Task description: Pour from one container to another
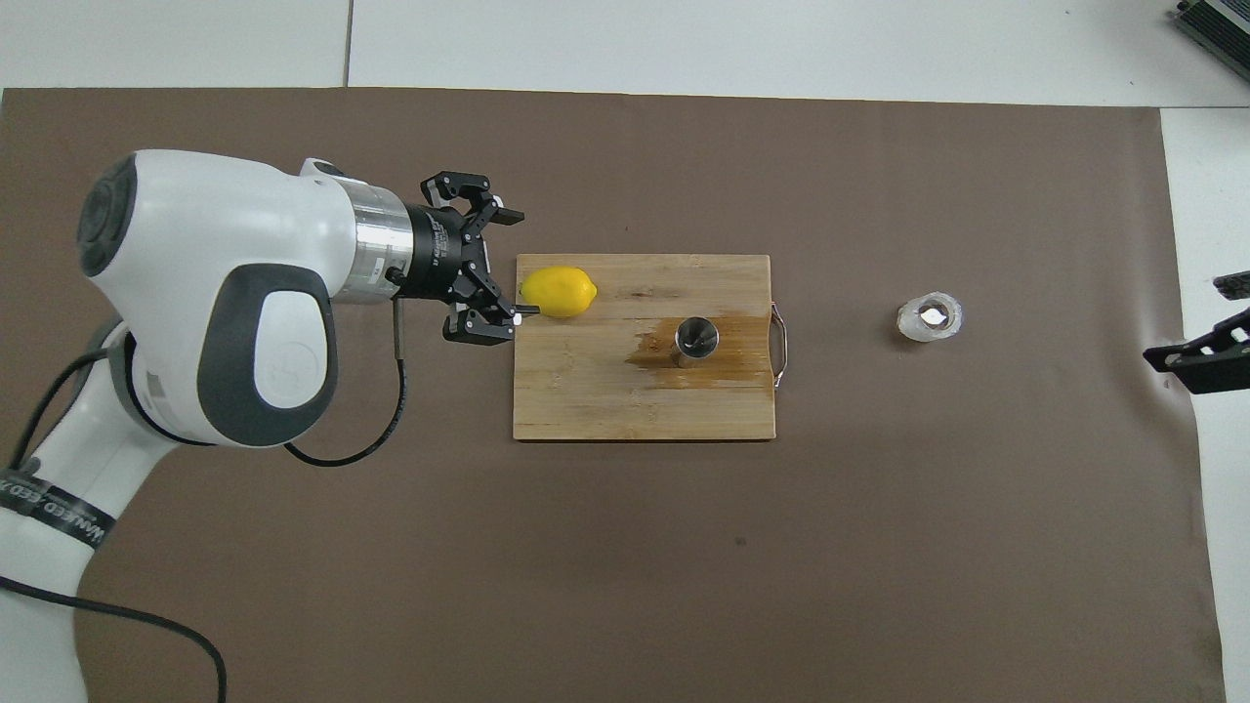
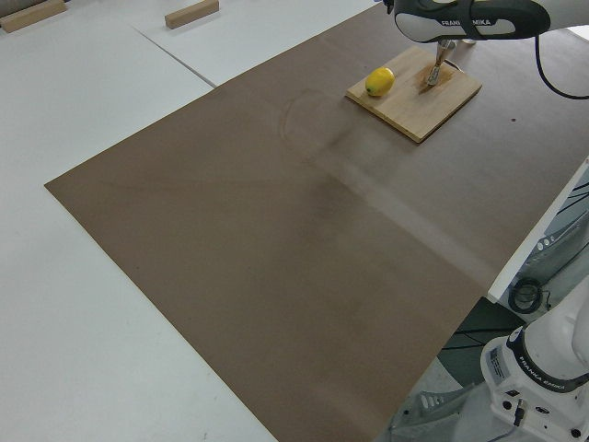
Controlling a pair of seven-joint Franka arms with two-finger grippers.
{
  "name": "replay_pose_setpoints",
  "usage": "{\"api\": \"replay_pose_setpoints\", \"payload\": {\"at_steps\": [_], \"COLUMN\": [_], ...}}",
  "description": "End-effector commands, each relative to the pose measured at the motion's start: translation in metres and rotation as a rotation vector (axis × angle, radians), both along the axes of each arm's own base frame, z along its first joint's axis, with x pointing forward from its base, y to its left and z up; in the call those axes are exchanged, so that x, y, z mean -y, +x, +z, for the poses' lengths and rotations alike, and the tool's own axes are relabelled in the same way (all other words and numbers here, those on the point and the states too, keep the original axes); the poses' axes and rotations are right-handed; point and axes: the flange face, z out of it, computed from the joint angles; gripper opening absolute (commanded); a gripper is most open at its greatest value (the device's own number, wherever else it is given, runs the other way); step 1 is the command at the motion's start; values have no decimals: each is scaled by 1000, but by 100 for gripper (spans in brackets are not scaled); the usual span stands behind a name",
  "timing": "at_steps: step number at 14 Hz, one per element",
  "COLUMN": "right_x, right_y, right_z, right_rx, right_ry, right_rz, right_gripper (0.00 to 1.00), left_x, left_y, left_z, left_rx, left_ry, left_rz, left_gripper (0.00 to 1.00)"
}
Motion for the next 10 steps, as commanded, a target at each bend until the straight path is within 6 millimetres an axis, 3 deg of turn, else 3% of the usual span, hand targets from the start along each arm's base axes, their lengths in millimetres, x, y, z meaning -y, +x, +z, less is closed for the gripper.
{"api": "replay_pose_setpoints", "payload": {"at_steps": [1, 4, 8, 10], "right_x": [15, 49, 47, 42], "right_y": [1, 30, 58, 67], "right_z": [-34, -110, -179, -202], "right_rx": [41, 100, 173, 209], "right_ry": [71, 249, 339, 374], "right_rz": [209, 432, 573, 599], "right_gripper": [100, 100, 100, 100], "left_x": [-47, -91, -110, -136], "left_y": [21, 36, 42, 44], "left_z": [21, 29, 30, 25], "left_rx": [-11, 92, 275, 305], "left_ry": [61, 170, 408, 462], "left_rz": [-22, -96, -387, -507], "left_gripper": [100, 100, 100, 100]}}
